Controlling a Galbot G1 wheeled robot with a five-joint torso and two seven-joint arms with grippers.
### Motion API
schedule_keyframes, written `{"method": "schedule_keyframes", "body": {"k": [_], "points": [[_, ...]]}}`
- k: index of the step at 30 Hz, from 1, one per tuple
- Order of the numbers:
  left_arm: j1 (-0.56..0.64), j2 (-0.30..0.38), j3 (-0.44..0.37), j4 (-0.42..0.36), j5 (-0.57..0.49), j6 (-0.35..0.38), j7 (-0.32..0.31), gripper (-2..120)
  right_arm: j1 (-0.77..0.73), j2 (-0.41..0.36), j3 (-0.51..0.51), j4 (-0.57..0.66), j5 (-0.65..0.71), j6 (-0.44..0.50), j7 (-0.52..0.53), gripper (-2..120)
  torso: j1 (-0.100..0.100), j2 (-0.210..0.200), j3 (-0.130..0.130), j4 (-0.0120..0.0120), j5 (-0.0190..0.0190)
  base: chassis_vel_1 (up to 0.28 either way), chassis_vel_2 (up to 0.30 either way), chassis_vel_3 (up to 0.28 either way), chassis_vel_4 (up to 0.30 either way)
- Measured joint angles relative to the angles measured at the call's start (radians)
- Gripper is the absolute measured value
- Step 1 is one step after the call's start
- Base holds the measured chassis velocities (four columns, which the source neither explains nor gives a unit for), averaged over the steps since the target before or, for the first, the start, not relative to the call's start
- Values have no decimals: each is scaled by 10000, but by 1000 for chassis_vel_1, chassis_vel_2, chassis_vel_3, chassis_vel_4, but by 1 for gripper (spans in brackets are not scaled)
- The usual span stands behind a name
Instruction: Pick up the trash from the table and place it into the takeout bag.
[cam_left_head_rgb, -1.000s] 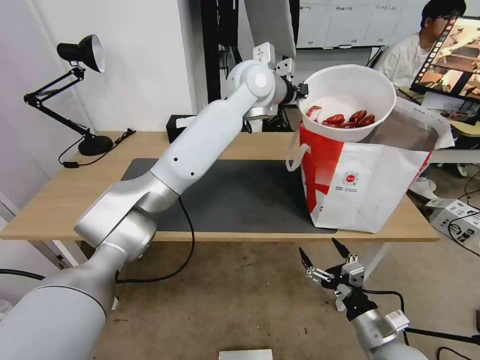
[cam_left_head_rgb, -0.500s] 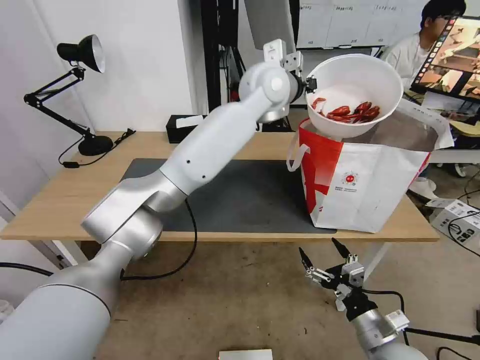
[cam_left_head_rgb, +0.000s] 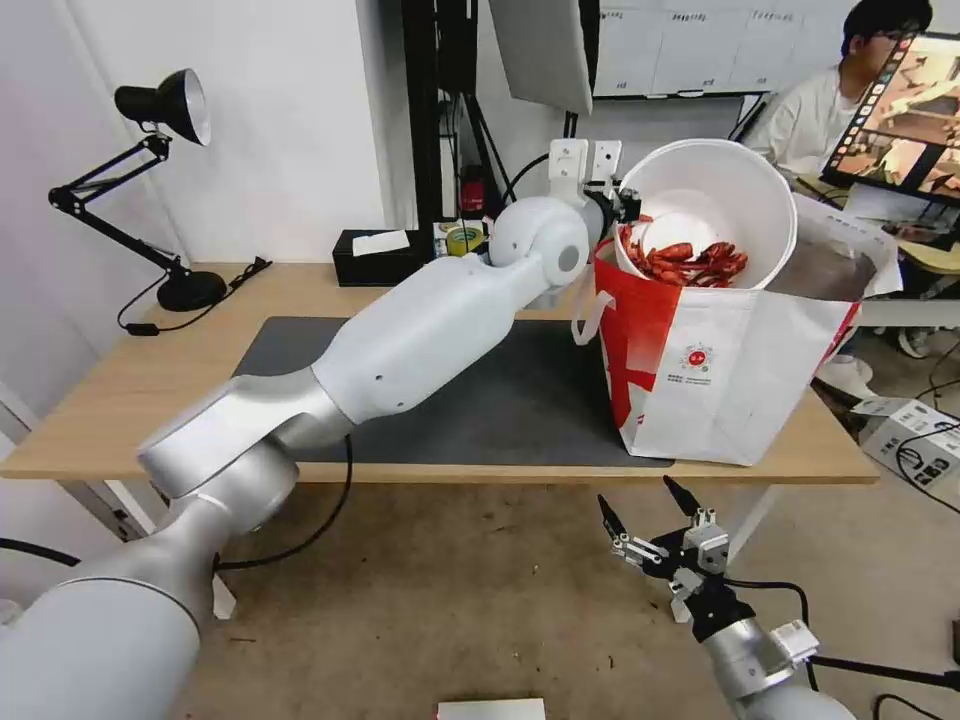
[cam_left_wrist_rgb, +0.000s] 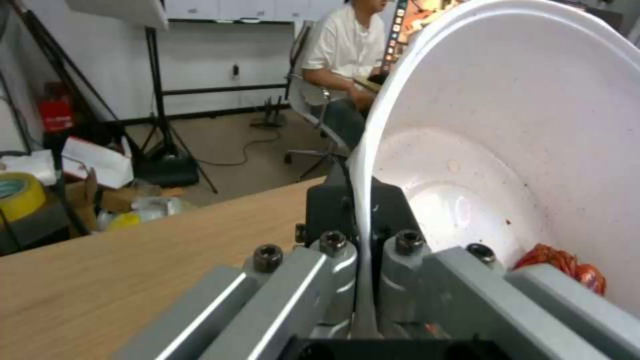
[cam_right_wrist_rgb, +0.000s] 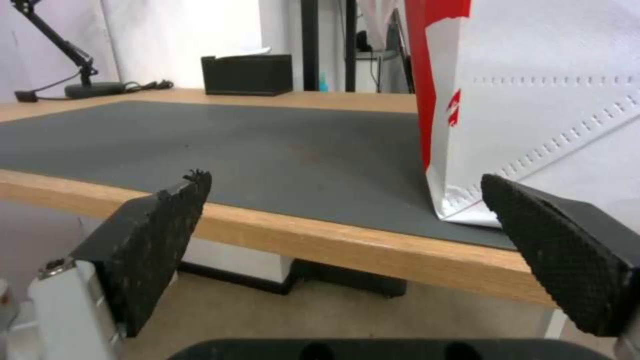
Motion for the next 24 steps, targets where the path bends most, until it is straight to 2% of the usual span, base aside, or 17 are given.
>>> {"method": "schedule_keyframes", "body": {"k": [6,12,14,17,18,20,22,24], "points": [[-152,33,-43,49,-663,348,545,0,0,0,0,0,0,0,0,100,0,0,0,-1,0,0,0,0,0],[-180,34,-26,105,-753,573,917,0,0,0,0,0,0,0,0,100,0,0,0,-2,0,0,0,0,0],[-156,113,4,10,-782,814,1179,11,0,0,0,-1,0,0,0,100,0,0,0,-1,0,0,0,0,0],[-127,152,35,-43,-820,916,1241,17,1,0,0,0,0,0,0,100,-1,0,0,-1,0,0,0,0,0],[-99,188,43,-120,-906,1118,1276,25,0,0,0,0,0,0,0,100,0,0,0,-1,0,0,0,0,0],[-89,199,45,-145,-930,1177,1290,28,0,0,0,0,0,0,0,100,0,0,0,-1,0,0,0,0,0],[-68,206,45,-174,-958,1252,1303,38,0,0,0,0,0,0,0,100,0,1,0,-1,0,0,0,0,0],[-66,207,44,-174,-959,1253,1302,40,0,0,0,0,0,0,0,100,-1,0,0,-1,0,0,0,0,0]]}}
